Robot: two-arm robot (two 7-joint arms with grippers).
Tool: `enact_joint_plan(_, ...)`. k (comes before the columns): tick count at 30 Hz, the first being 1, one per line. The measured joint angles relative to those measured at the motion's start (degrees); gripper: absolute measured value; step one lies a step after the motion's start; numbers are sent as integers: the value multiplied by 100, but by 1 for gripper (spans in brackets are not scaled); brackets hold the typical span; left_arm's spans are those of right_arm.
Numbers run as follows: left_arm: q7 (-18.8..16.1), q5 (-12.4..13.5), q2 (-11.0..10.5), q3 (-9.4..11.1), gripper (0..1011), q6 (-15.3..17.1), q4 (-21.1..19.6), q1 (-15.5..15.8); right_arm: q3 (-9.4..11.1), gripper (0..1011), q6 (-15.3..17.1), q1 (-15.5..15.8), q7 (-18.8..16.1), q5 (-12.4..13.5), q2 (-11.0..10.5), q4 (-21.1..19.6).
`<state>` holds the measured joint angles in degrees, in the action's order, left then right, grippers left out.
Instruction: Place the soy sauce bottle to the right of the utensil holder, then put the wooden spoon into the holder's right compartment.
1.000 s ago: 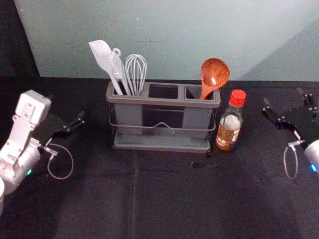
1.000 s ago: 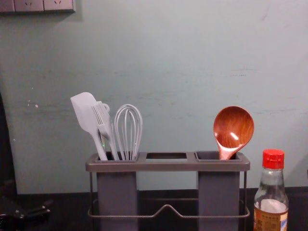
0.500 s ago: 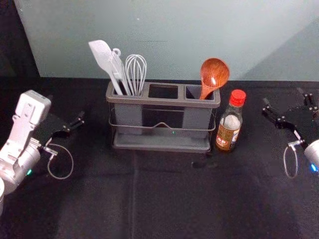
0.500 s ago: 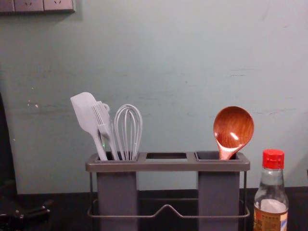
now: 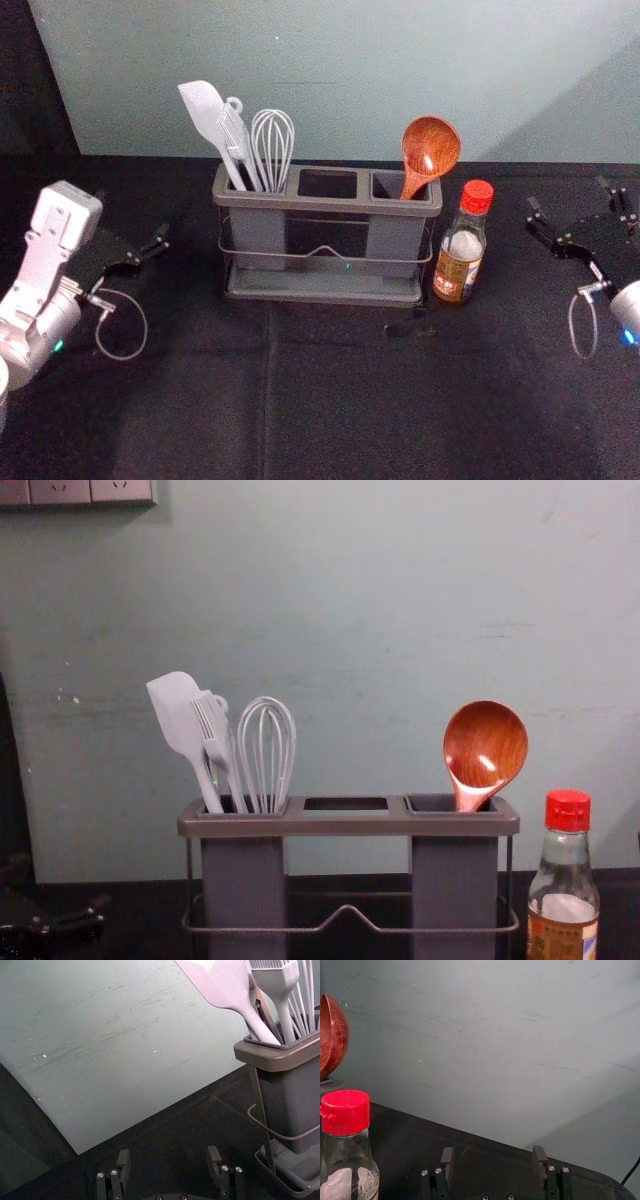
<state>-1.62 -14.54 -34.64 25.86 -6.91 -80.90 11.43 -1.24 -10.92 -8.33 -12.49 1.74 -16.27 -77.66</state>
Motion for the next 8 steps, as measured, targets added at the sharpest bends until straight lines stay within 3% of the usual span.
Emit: enact_joint_plan(8,0,0,0,0,1005,0,0,0,0,1002,0,0,0,0,0,0)
